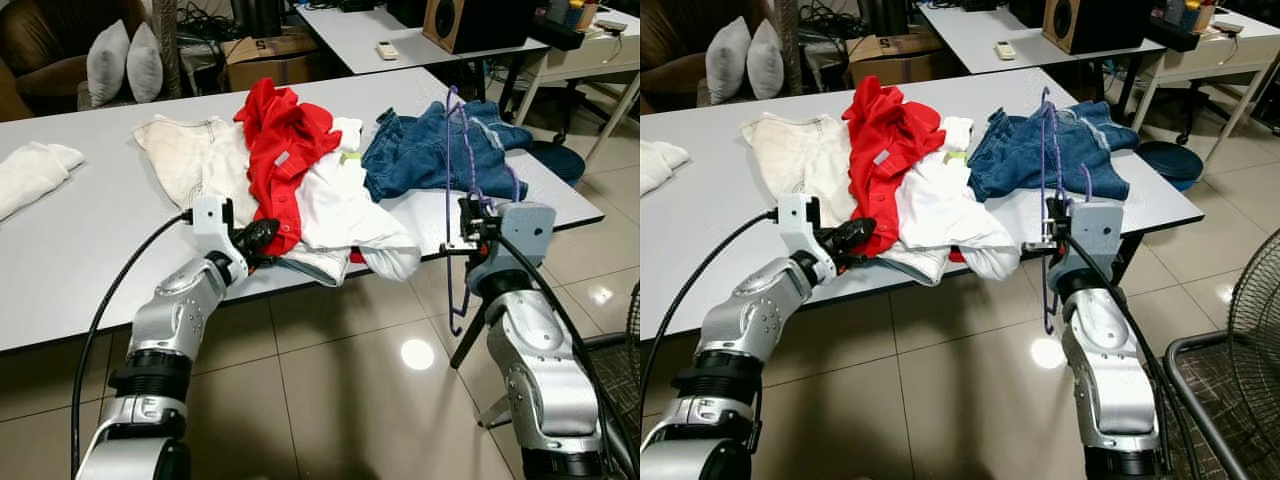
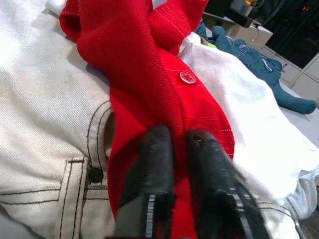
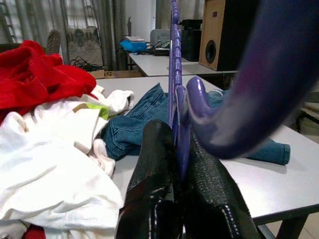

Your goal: Hang hanger

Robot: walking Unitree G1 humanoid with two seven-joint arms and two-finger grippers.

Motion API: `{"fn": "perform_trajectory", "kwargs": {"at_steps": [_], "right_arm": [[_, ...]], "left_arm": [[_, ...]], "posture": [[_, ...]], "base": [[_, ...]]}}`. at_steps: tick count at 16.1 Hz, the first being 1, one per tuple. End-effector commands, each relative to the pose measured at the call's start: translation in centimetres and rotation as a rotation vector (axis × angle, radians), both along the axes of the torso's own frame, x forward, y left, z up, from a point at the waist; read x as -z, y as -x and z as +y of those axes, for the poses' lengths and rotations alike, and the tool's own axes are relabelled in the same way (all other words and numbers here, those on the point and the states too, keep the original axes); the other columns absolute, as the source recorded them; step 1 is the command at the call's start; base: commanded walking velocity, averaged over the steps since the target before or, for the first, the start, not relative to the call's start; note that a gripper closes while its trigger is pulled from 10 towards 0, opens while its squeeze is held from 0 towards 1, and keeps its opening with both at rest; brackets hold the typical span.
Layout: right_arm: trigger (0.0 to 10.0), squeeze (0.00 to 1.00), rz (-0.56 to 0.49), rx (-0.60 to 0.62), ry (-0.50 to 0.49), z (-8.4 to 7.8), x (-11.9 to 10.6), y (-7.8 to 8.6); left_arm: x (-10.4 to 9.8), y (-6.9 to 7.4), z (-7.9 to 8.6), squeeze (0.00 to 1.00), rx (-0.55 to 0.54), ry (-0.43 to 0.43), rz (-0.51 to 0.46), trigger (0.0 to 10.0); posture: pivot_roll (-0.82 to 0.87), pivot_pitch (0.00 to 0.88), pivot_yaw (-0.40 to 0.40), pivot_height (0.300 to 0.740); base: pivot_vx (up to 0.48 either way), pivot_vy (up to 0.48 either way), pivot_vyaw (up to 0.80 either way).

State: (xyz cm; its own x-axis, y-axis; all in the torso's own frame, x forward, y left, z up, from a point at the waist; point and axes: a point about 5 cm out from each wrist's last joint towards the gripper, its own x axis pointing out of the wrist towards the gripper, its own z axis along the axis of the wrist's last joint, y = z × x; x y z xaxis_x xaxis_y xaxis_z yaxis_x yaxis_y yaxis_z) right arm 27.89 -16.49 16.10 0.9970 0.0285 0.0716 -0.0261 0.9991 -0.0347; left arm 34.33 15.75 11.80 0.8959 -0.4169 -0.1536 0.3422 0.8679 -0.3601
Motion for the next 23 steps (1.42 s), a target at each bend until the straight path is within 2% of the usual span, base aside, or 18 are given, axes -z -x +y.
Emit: {"fn": "perform_trajectory", "kwargs": {"at_steps": [1,5,8,9,10,11,12,13,15,16,18,19,20,21,22,23], "right_arm": [[10.0,0.00,-0.008,-0.021,0.010,0.3,-0.2,0.0],[10.0,0.00,-0.002,-0.028,0.013,0.5,-0.1,-0.1],[10.0,0.00,-0.002,-0.030,0.018,0.5,-0.1,-0.1],[10.0,0.00,-0.006,-0.028,0.020,0.4,-0.2,-0.2],[10.0,0.00,-0.007,-0.028,0.020,0.4,-0.2,-0.3],[10.0,0.00,-0.010,-0.030,0.020,0.4,-0.3,-0.4],[10.0,0.00,-0.010,-0.031,0.021,0.5,-0.3,-0.4],[10.0,0.00,-0.012,-0.035,0.021,0.6,-0.3,-0.5],[10.0,0.00,-0.013,-0.036,0.020,0.7,-0.2,-0.5],[10.0,0.00,-0.016,-0.032,0.016,0.7,-0.2,-0.4],[10.0,0.00,-0.016,-0.026,0.013,0.7,-0.1,-0.2],[10.0,0.00,-0.015,-0.024,0.012,0.7,0.0,-0.1],[10.0,0.00,-0.013,-0.024,0.011,0.7,0.1,0.0],[10.0,0.00,-0.012,-0.024,0.011,0.7,0.1,0.0],[10.0,0.00,-0.012,-0.023,0.010,0.7,0.1,0.0],[10.0,0.00,-0.011,-0.023,0.010,0.7,0.2,0.1]], "left_arm": [[-0.4,-0.4,0.2,0.00,-0.020,-0.022,-0.021,0.0],[-0.5,-0.6,0.4,0.00,-0.036,-0.027,-0.024,0.0],[-1.3,-1.1,0.8,0.00,-0.071,-0.075,-0.086,0.0],[-3.2,-2.2,1.9,0.00,-0.081,-0.199,-0.183,0.0],[-3.9,-2.6,2.3,0.00,-0.089,-0.226,-0.209,0.0],[-7.4,-3.7,3.6,0.00,-0.133,-0.276,-0.341,0.0],[-9.0,-4.1,4.1,0.00,-0.145,-0.307,-0.407,0.0],[-15.2,-4.6,4.9,0.00,-0.132,-0.386,-0.644,0.0],[-19.2,-4.3,4.8,0.00,-0.063,-0.493,-0.821,0.0],[-21.6,-3.4,4.1,0.00,0.034,-0.500,-0.952,0.0],[-22.2,-2.7,3.4,0.00,0.137,-0.534,-1.017,0.0],[-21.4,-2.3,3.0,0.00,0.228,-0.559,-1.021,0.0],[-18.8,-1.9,2.3,0.00,0.408,-0.598,-0.944,0.0],[-15.3,-1.3,2.1,0.00,0.572,-0.635,-0.808,0.0],[-11.3,-0.5,2.5,0.00,0.686,-0.664,-0.627,0.0],[-9.3,0.1,2.9,0.00,0.741,-0.704,-0.546,0.0]], "posture": [[-0.21,0.000,0.072,0.740],[-0.21,0.000,0.067,0.740],[-0.21,0.000,0.063,0.740],[-0.21,0.000,0.058,0.740],[-0.21,0.000,0.058,0.740],[-0.20,0.000,0.050,0.740],[-0.20,0.000,0.049,0.740],[-0.19,0.000,0.046,0.740],[-0.19,0.000,0.052,0.740],[-0.19,0.000,0.059,0.740],[-0.19,0.000,0.059,0.740],[-0.19,0.000,0.061,0.740],[-0.19,0.000,0.063,0.740],[-0.20,0.000,0.065,0.740],[-0.19,0.000,0.064,0.740],[-0.19,0.000,0.062,0.740]], "base": [[0.000,0.000,0.00],[0.000,0.000,0.00],[0.000,0.000,0.00],[0.000,0.000,0.00],[0.000,0.000,0.00],[0.000,0.000,0.00],[0.000,0.000,0.00],[0.000,0.000,0.00],[0.000,0.000,0.00],[0.000,0.000,0.00],[0.000,0.000,0.00],[0.000,0.000,0.00],[0.000,0.000,0.00],[0.000,0.000,0.00],[0.000,0.000,0.00],[0.000,0.000,0.00]]}}
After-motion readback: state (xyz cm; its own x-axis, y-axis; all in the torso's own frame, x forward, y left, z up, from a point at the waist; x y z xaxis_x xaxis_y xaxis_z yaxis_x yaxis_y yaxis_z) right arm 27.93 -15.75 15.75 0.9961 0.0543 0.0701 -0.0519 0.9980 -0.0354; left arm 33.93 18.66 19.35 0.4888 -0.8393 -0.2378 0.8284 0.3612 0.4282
